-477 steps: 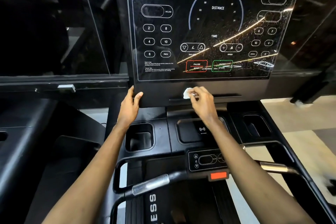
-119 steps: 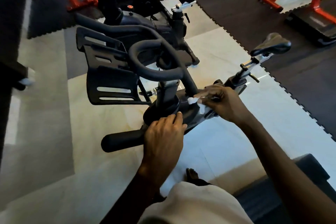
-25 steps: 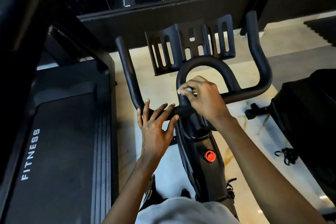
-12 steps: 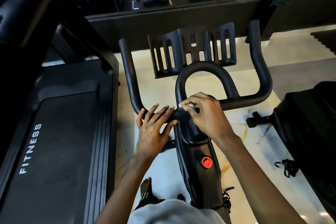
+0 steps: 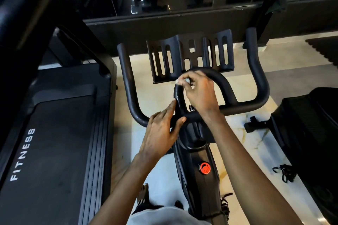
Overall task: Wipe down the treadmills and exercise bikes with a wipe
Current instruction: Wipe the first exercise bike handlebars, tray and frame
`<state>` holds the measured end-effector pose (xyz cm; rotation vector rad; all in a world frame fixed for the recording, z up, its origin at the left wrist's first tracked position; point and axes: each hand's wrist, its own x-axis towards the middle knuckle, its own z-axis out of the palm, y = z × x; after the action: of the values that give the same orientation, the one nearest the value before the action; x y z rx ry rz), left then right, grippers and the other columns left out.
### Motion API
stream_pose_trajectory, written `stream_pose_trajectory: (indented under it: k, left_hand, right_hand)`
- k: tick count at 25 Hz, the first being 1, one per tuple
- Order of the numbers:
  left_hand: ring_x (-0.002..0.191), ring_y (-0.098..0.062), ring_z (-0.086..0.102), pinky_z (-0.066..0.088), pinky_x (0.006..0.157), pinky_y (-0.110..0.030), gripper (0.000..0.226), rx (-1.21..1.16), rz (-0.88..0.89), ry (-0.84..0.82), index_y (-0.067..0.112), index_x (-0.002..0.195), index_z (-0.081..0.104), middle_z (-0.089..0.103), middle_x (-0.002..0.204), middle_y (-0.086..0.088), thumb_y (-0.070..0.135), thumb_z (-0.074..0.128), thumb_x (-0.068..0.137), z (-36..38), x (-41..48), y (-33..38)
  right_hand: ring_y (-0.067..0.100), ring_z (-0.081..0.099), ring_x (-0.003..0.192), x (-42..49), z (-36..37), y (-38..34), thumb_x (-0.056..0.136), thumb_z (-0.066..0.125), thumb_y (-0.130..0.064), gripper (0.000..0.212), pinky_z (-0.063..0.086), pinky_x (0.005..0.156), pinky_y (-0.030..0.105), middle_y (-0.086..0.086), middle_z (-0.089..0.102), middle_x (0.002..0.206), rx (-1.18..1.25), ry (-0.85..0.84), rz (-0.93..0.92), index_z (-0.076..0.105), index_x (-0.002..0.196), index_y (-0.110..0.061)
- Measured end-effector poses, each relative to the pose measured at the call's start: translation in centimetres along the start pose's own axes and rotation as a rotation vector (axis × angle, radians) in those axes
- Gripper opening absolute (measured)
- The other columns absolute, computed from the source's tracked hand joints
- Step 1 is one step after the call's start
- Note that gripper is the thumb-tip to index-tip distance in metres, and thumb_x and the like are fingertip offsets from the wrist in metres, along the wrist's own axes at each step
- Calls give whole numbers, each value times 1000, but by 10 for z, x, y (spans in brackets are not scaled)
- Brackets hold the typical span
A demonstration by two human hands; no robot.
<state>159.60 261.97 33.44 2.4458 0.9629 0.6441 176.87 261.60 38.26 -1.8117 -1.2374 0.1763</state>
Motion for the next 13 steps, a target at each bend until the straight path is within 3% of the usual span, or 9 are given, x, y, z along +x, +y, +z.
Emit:
stream_pose_trajectory:
  k: [3,7,11,13]
  left_hand:
    - [118,-17,61,49,95,-38,67,-5,-21,-20,21,159,23,43,155,1,54,40,103,-3,12,7]
    - [101,-6,65,52,78,-32,67,14,-41,-6,28,159,22,33,160,12,56,41,101,-5,17,3]
    - [132,-16,51,51,101,-36,69,-130,-49,-40,26,160,20,29,163,9,48,49,101,-5,35,1]
    - [141,-17,40,33,113,-22,71,-166,-42,-53,21,160,19,30,163,3,41,53,102,-3,48,4]
  right_hand:
    - [0,57,84,18,1,4,94,68,-18,4,39,72,-1,-2,63,103,10,143,65,72,95,-19]
    - [6,63,87,8,11,2,93,68,-16,10,46,77,4,0,64,106,18,209,86,73,101,-17]
    - [6,64,92,10,7,4,93,68,-14,15,52,86,15,-2,64,108,-8,141,20,75,106,-18]
    - [10,64,92,22,-8,15,93,69,-18,15,51,86,15,1,65,109,-55,197,70,76,106,-17]
